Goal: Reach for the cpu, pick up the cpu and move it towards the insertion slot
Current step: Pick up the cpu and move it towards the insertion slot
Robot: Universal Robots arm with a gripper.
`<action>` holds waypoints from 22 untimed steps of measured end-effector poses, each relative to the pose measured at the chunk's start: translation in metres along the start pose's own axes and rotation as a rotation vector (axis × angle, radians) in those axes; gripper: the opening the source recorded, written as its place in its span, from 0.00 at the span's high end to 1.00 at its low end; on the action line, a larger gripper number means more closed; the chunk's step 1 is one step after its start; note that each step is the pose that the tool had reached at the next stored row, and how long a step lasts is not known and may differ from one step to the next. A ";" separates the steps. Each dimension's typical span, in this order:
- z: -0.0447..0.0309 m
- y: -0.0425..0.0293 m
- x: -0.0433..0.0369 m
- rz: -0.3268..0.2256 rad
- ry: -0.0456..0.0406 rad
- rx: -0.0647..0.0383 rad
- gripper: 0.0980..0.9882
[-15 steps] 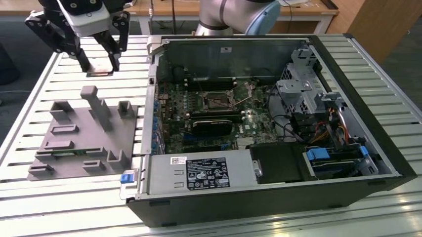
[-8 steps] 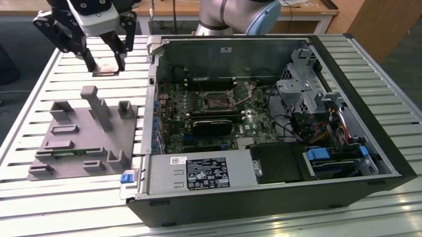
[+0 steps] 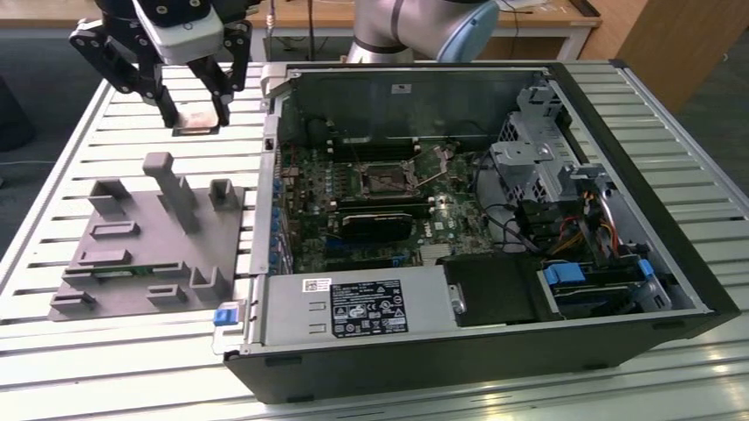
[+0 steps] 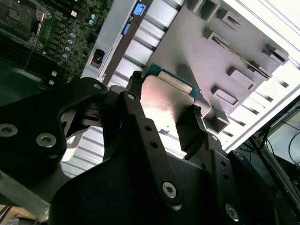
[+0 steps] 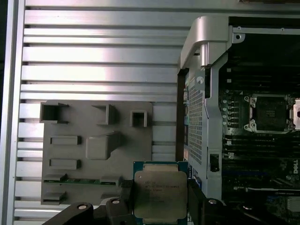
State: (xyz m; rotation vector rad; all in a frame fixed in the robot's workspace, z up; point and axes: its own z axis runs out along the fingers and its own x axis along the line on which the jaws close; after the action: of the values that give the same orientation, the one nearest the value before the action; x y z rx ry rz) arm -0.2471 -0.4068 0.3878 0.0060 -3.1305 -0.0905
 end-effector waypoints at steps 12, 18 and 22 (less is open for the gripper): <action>-0.0001 0.0000 -0.0122 0.000 -0.0001 0.000 0.50; -0.0002 0.0000 -0.0180 0.000 0.0000 0.000 0.50; -0.0003 -0.0001 -0.0235 0.000 0.0000 0.000 0.50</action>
State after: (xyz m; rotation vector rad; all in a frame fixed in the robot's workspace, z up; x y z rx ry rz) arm -0.2236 -0.4068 0.3878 0.0059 -3.1304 -0.0906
